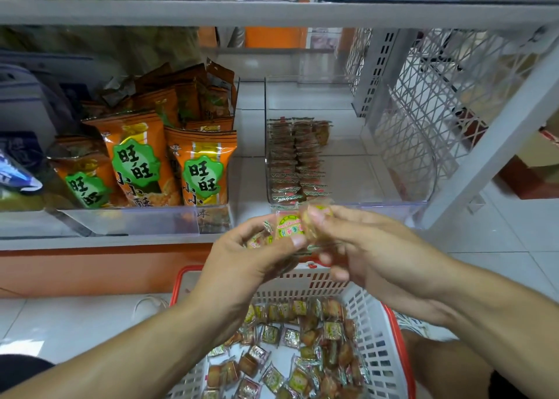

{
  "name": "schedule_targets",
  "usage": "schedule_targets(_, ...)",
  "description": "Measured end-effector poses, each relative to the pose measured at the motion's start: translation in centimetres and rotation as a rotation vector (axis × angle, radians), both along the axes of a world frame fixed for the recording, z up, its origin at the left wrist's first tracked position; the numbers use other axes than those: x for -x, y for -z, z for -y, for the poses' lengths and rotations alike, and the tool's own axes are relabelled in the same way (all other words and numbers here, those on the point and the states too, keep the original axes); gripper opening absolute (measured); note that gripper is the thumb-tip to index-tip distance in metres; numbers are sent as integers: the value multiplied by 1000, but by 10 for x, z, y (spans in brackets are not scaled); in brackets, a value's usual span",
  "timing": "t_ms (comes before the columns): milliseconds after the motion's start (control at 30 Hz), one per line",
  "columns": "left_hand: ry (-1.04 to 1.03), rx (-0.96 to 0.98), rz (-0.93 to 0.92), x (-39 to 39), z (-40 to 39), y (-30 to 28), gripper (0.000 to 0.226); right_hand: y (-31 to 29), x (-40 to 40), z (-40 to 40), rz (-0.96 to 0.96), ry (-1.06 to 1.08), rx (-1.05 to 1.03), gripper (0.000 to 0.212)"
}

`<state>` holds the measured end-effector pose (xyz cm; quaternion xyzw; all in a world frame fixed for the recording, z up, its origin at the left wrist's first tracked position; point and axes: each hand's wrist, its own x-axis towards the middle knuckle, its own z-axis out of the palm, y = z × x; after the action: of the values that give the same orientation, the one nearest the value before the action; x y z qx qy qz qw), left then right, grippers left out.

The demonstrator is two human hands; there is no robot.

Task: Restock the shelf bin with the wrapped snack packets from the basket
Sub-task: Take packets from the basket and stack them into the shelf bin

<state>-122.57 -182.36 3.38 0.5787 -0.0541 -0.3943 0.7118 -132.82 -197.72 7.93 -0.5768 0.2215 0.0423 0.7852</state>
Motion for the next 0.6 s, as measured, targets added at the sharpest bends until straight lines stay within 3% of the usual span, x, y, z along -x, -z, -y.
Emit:
schedule_targets(233, -41, 64, -52, 0, -1, -2, 63, 11, -1, -4, 10, 104, -46, 26)
schedule_targets(500, 9, 108, 8, 0, 0, -9, 36, 10, -1, -4, -35, 159, 0, 26)
schedule_targets(600, -3, 74, 5, 1, 0, -10, 37, 10, -1, -3, -31, 168, 24, 25)
